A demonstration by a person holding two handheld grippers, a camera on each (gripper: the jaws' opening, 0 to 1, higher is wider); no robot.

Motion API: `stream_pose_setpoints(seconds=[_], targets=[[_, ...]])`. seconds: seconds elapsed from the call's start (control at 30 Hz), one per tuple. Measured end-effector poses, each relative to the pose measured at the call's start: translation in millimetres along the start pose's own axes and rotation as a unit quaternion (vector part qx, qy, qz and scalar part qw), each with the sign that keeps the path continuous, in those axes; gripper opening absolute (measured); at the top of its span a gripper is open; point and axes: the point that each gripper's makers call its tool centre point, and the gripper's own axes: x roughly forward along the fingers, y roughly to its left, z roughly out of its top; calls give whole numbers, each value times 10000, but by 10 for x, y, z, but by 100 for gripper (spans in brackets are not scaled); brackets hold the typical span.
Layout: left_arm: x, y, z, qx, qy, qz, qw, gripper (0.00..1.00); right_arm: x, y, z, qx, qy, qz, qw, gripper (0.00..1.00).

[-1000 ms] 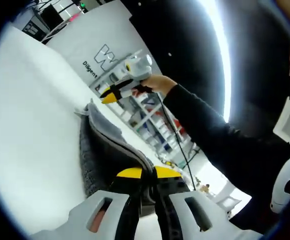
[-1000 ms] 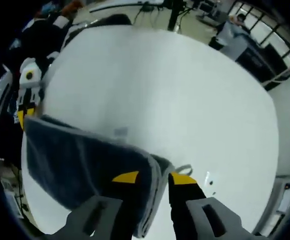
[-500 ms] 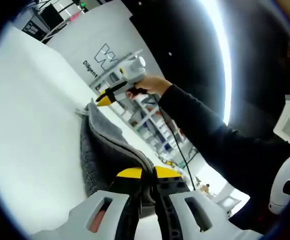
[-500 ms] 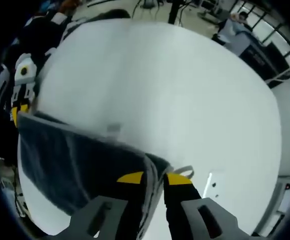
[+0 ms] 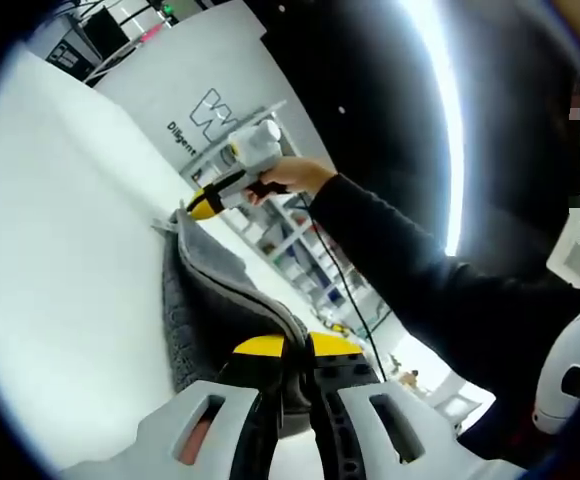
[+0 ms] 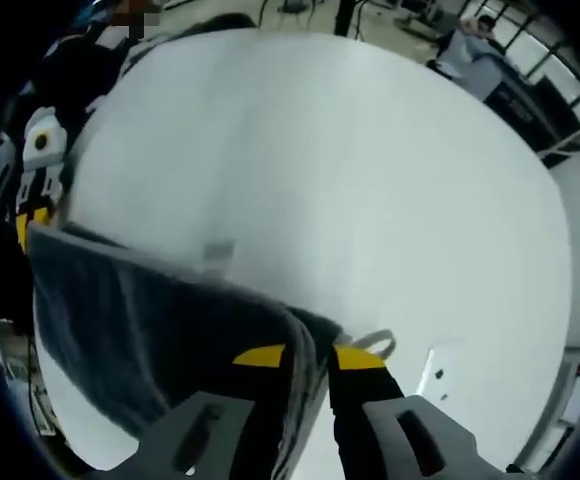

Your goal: Open the folded towel by lifting each exposed corner and separating the folded layers until the towel lies flat within the target outline without major curled edges

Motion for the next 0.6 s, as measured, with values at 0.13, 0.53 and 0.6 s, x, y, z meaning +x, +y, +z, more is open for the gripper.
stream_pose_setpoints(seconds=[0.13,0.53,0.6], targets=[[-2,3,1,11,2,2,10000,6,15,14,-6,-55,16,-2,10000,8],[-4,9,-2,17,14,9,10000,6,101,66,-36,-101,156,-30,9998,3],[-6,13,-2,21,12,19,10000,6,96,73,-32,-118,169,-40,9998,2]])
